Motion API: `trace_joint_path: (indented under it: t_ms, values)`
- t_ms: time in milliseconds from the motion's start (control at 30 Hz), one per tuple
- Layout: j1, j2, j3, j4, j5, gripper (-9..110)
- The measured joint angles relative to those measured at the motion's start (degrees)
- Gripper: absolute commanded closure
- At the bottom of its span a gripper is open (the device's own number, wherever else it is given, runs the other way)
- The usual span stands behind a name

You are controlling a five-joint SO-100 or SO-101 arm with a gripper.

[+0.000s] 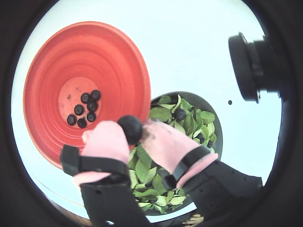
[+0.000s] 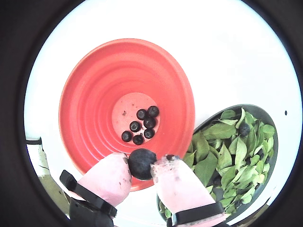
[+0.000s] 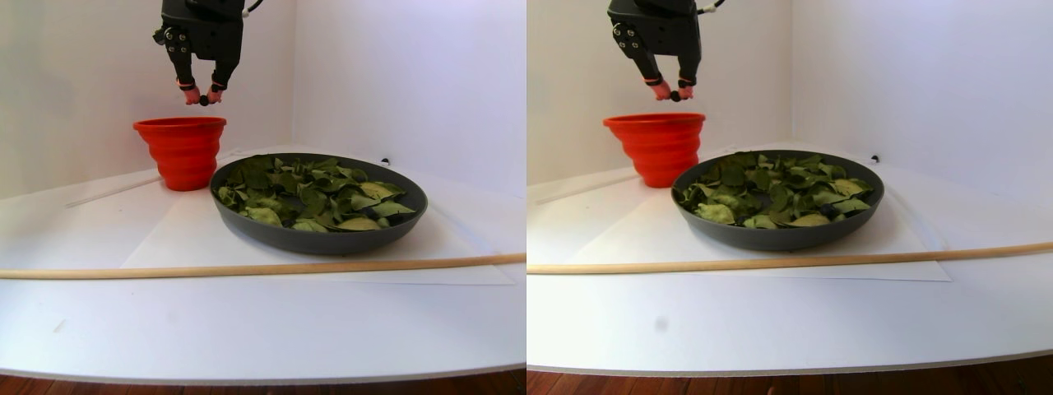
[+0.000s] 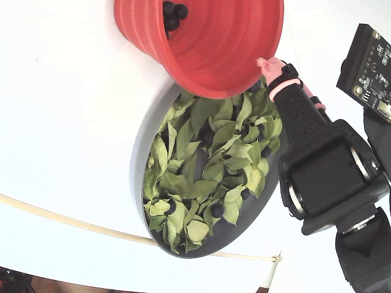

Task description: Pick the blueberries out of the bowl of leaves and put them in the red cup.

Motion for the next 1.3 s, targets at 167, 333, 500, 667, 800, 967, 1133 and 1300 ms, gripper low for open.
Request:
trace_joint_path:
  t_ms: [167, 333, 500, 667, 800, 967, 1133, 1300]
  values:
    - [-0.5, -1.8, -1.2, -1.5, 0.0, 91]
    - [-0.5, -3.3, -1.5, -3.0, 0.0, 82]
    - [-0.4, -3.4, -1.5, -3.3, 0.0, 82]
    - [0.6, -3.4, -1.5, -3.3, 0.0, 83]
    - [2.0, -3.4, -1.5, -3.3, 0.0, 83]
    - [3.9, -3.4, -1.5, -3.1, 0.0, 84]
    - [5.4, -3.4, -1.5, -2.3, 0.0, 84]
    - [6.6, -3.4, -1.5, -1.0, 0.0, 84]
